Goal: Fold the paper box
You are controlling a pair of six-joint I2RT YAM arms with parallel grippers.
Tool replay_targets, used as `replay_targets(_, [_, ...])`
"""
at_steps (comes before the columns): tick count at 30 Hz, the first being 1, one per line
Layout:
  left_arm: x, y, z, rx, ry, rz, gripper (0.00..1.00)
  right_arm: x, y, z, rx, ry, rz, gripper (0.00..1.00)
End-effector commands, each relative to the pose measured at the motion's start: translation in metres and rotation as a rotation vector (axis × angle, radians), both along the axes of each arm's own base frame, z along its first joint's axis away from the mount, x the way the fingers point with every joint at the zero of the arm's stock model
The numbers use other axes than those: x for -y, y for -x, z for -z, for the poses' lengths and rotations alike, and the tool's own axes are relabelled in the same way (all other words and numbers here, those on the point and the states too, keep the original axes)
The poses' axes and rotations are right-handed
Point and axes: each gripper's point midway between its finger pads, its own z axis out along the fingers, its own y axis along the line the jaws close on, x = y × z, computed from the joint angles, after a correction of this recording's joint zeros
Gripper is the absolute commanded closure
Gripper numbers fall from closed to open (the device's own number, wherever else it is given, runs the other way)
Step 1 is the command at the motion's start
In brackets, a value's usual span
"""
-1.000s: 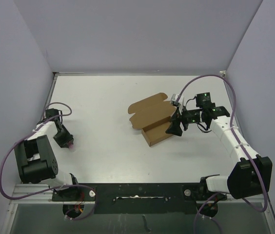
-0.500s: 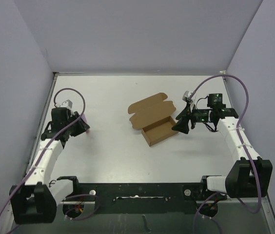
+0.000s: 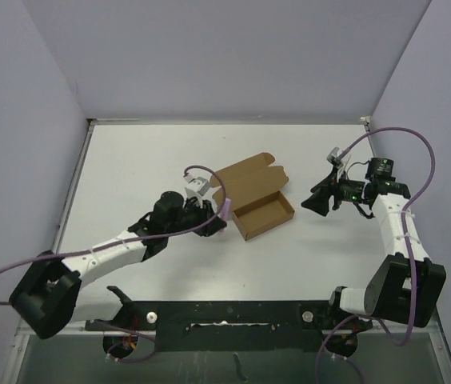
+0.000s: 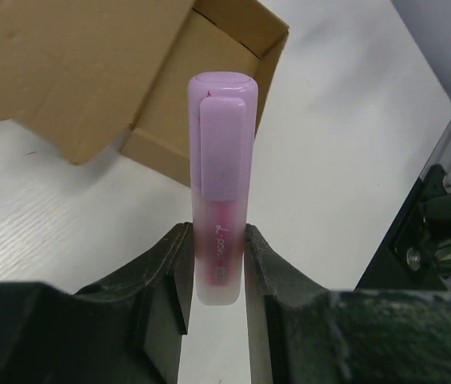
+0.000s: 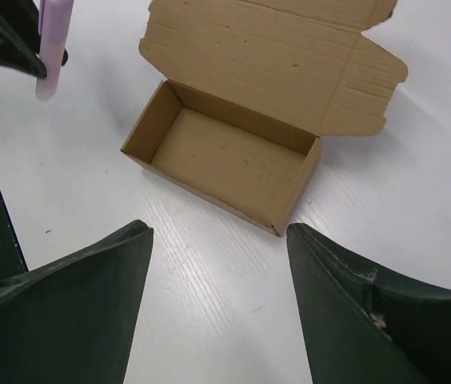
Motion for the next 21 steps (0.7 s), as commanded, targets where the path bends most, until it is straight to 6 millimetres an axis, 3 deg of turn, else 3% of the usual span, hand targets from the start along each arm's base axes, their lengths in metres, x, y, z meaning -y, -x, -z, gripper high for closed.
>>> replay_targets(1, [0.058, -0.026, -0.041, 0.260, 0.001, 0.098, 1.00, 0.012, -0.007, 0.001, 0.020, -0.031, 0.022, 0.31])
replay_targets(5, [0.087, -0.047, -0.029, 0.273, -0.089, 0.141, 1.00, 0.019, -0.010, 0.006, 0.005, -0.029, 0.043, 0.31])
replay_targets(9, [0.114, -0.063, -0.036, 0.309, -0.136, 0.171, 1.00, 0.020, -0.012, 0.008, -0.007, -0.032, 0.045, 0.31])
replay_targets(11, [0.125, -0.067, -0.026, 0.287, -0.179, 0.186, 1.00, 0.019, -0.013, 0.009, -0.012, -0.032, 0.044, 0.31])
replay_targets(16, [0.146, -0.064, -0.005, 0.239, -0.272, 0.231, 1.00, 0.020, -0.013, 0.008, -0.011, -0.026, 0.050, 0.31])
replay_targets(21, [0.154, -0.060, 0.017, 0.211, -0.369, 0.230, 0.99, 0.020, -0.012, 0.005, -0.006, -0.027, 0.053, 0.30])
